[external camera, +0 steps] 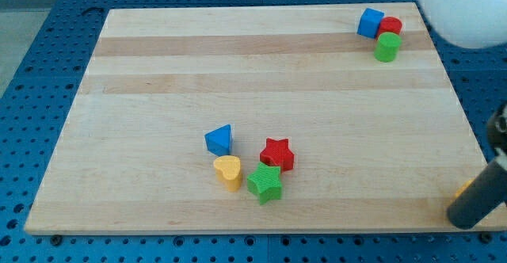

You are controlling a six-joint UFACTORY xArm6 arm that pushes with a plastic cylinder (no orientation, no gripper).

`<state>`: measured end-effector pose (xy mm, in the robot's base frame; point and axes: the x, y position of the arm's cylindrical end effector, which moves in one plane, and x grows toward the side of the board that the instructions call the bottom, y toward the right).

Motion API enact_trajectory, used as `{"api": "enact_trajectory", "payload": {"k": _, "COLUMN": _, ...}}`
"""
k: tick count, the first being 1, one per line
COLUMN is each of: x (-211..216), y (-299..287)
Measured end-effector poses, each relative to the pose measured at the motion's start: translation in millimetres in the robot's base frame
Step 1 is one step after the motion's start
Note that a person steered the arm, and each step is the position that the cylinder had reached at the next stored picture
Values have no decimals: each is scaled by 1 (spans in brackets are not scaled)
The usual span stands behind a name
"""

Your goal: Push the yellow hexagon up a bit

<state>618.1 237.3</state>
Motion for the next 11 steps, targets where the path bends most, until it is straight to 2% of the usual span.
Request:
{"api": "enact_trajectory", "payload": {"k": 1, "x": 0, "y": -7}}
{"api": "enact_trajectory", "payload": {"k": 2, "x": -19, "y": -48}}
{"api": "enact_trajectory", "payload": {"k": 3, "x": -80, "y": -64}}
{"api": "enact_trajectory", "payload": {"k": 4, "x": -147, "y": -3}}
{"api": "enact_trajectory", "payload": {"k": 5, "x": -164, "y": 82}}
{"api": "enact_trajectory", "payload": {"k": 6, "x": -157, "y": 108}}
{"api": "enact_trajectory", "payload": {"k": 7, "x": -94, "y": 107}}
{"api": "enact_trajectory", "payload": {"k": 8, "x": -13, "y": 106}}
{"api": "enact_trajectory", "payload": {"k": 9, "x": -2, "y": 98}}
{"api": "enact_trajectory", "payload": {"k": 11, "x": -8, "y": 62}}
